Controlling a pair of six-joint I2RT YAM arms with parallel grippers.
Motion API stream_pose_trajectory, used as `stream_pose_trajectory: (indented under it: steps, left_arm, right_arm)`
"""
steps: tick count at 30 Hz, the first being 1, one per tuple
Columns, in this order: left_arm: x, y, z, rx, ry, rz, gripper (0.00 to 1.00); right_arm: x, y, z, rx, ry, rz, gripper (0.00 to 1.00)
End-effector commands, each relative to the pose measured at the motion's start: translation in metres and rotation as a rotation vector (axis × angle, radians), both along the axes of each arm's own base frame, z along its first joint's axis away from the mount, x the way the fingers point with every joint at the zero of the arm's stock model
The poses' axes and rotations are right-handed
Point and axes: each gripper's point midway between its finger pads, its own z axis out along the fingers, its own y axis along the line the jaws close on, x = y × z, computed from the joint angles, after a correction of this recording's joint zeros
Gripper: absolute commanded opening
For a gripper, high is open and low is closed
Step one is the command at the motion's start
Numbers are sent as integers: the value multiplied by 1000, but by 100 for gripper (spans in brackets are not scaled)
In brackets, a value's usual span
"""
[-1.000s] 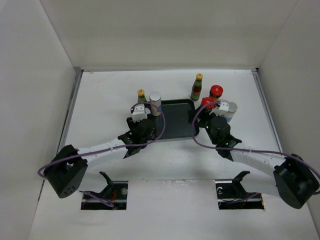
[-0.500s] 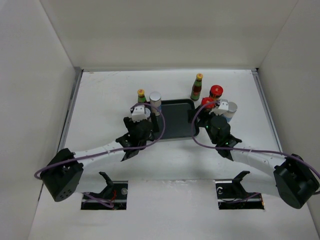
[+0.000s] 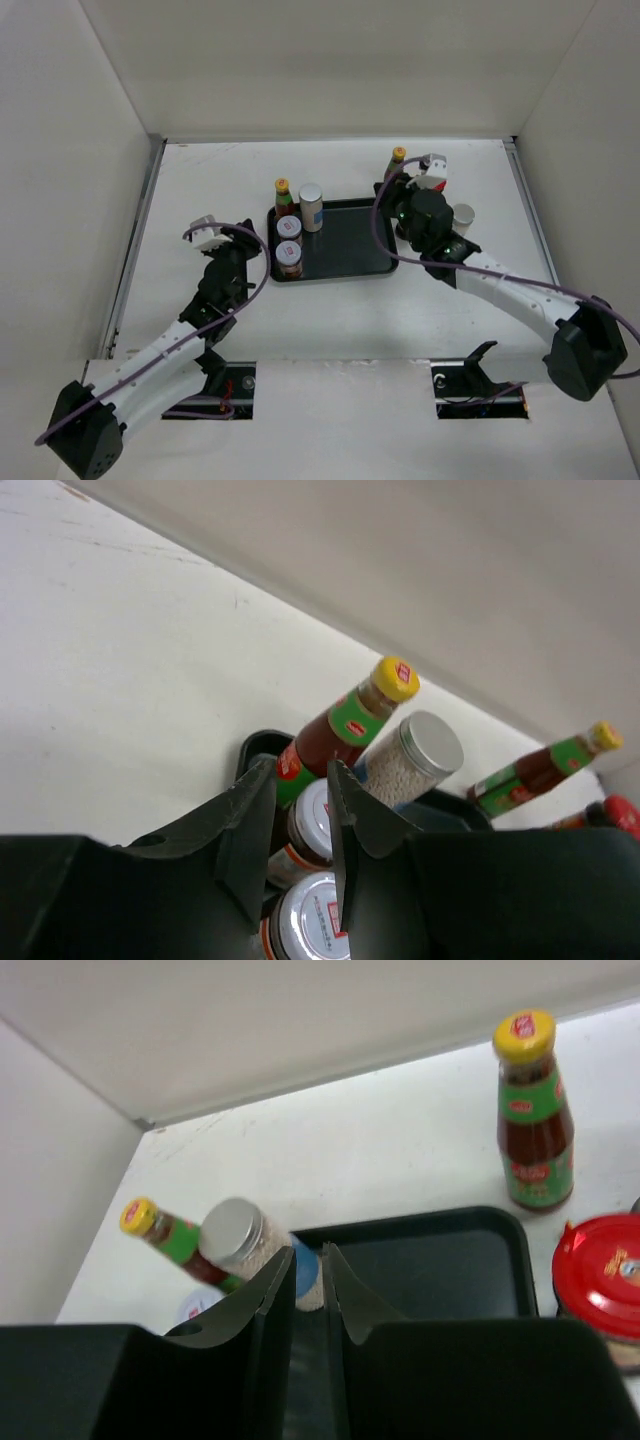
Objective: Organize the condiment bottles
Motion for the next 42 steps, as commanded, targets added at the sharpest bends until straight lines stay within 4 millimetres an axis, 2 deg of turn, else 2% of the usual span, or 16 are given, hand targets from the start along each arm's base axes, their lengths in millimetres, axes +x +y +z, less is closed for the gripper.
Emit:
stream_pose_trajectory:
  steps: [1,4,6,9,12,15,19,22,26,33,38,40,42]
  left_arm:
    - [-1,12,10,-91,-74,0,25]
    - [2,22,-6,-160,-54,13,30]
    - [6,25,-20,-191,-25,3,31]
    - [11,27,-40,-261,17,-18,32]
    - [15,39,-61,-293,60,6,32]
    - [18,44,-76,-338,99,11,33]
    - [19,42,-77,-344,94,-2,37]
    - [19,46,-78,-336,92,12,38]
    - [19,44,-80,-330,100,11,39]
    - [21,40,-80,-316,101,2,39]
    - [21,41,-80,-310,99,6,39]
    - [20,42,-81,-308,99,11,39]
    - [20,43,-79,-309,94,11,39]
  right_arm:
    - [25,-18,2,-99,55,-80,24]
    - [50,-37,0,-178,89,-158,39]
    - [66,-49,-1,-225,110,-208,57]
    - [86,-62,-7,-279,141,-247,77]
    - [103,-70,-14,-310,163,-270,80]
    - [120,-74,-18,-331,169,-280,81]
    - [144,-69,-19,-376,141,-267,78]
    - [157,-65,-24,-390,135,-266,72]
    - [173,-71,-35,-397,148,-287,64]
    - [189,-74,-31,-349,65,-310,58]
    - [193,-72,-30,-340,54,-301,41]
    - [190,-71,-22,-330,37,-299,37]
    - [186,-73,-6,-309,1,-305,35]
